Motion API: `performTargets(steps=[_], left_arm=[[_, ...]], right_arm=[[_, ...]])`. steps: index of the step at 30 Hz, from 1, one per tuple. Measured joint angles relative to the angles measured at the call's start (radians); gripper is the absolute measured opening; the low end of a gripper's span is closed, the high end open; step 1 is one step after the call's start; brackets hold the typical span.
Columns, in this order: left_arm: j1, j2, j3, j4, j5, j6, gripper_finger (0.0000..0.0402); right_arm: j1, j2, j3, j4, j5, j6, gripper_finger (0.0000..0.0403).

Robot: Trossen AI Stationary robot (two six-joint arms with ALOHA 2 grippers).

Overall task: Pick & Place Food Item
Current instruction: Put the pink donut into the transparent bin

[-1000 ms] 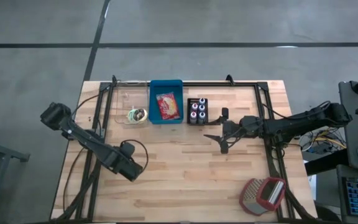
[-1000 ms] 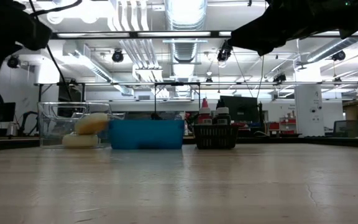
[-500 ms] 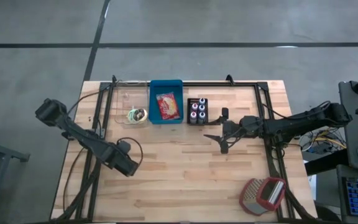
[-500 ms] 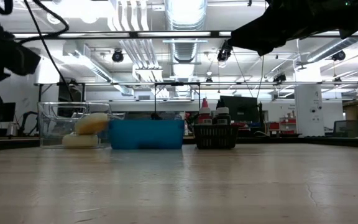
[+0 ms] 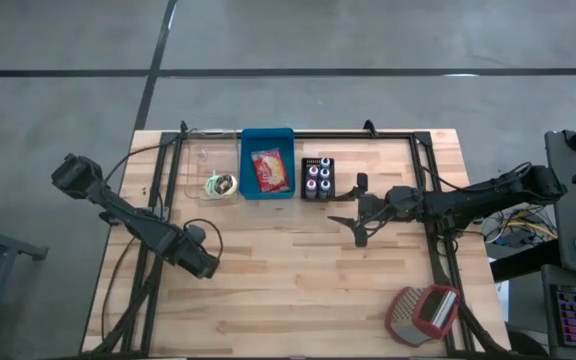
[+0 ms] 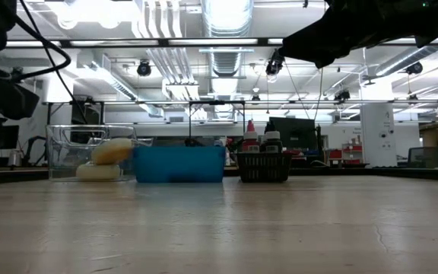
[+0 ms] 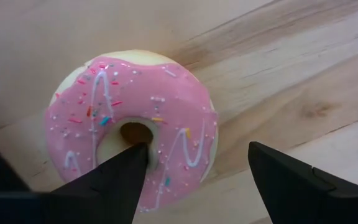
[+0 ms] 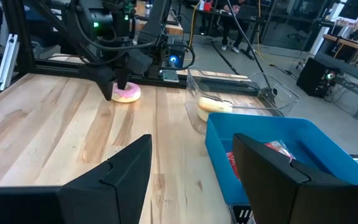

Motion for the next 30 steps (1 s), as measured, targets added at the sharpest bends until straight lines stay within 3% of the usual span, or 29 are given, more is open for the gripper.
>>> performTargets(steps=[30], left_arm=[[0.028,-0.001,-0.01,0.016,0.006,0.033,0.028]], right_arm=[[0.0,0.0,0.0,0.0,0.0,0.0,0.0221]])
